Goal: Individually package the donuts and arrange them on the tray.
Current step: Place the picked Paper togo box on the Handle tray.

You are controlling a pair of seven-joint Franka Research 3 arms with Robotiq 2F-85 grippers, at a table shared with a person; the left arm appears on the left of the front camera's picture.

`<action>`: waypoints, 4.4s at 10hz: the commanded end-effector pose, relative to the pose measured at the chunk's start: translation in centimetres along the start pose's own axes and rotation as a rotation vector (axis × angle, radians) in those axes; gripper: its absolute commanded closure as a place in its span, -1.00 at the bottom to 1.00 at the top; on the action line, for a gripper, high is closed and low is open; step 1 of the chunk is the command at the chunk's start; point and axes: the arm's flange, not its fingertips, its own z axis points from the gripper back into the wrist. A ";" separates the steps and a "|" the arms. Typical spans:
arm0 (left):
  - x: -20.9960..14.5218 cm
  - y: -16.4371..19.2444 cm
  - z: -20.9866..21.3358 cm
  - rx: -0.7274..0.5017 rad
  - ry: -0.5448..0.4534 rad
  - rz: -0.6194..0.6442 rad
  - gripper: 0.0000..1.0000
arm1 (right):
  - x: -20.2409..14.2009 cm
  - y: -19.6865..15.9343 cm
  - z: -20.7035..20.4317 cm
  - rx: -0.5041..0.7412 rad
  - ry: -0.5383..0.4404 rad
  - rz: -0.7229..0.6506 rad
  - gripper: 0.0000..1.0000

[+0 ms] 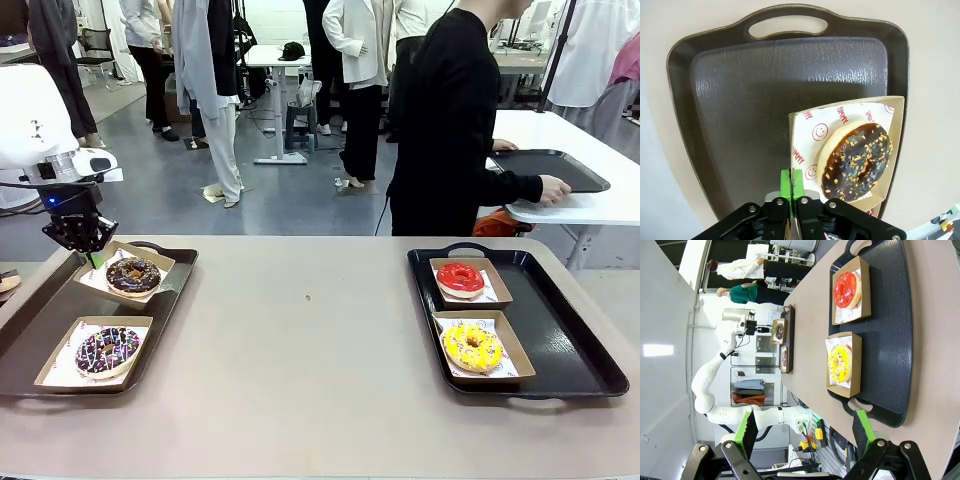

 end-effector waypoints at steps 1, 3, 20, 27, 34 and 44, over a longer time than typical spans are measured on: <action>0.5 -0.3 -0.2 0.012 -0.022 0.030 0.98 | -0.2 0.2 0.0 -0.005 0.000 -0.009 -1.00; 0.9 -0.3 -1.1 0.005 -0.033 0.055 0.98 | -0.2 0.2 0.0 -0.005 0.000 -0.009 -1.00; 1.6 -1.3 -1.3 -0.027 -0.016 0.051 -1.00 | -0.2 0.2 0.0 -0.005 0.000 -0.009 -1.00; 1.6 -1.2 -1.7 -0.016 -0.018 0.056 -1.00 | -0.2 0.2 0.0 -0.005 0.000 -0.009 -1.00; 1.6 -1.2 -1.7 -0.016 -0.018 0.056 -1.00 | -0.2 0.2 0.0 -0.005 0.000 -0.009 -1.00; -4.3 5.4 9.0 -0.385 -0.121 0.238 -1.00 | -0.2 0.2 0.0 -0.005 0.000 -0.009 -1.00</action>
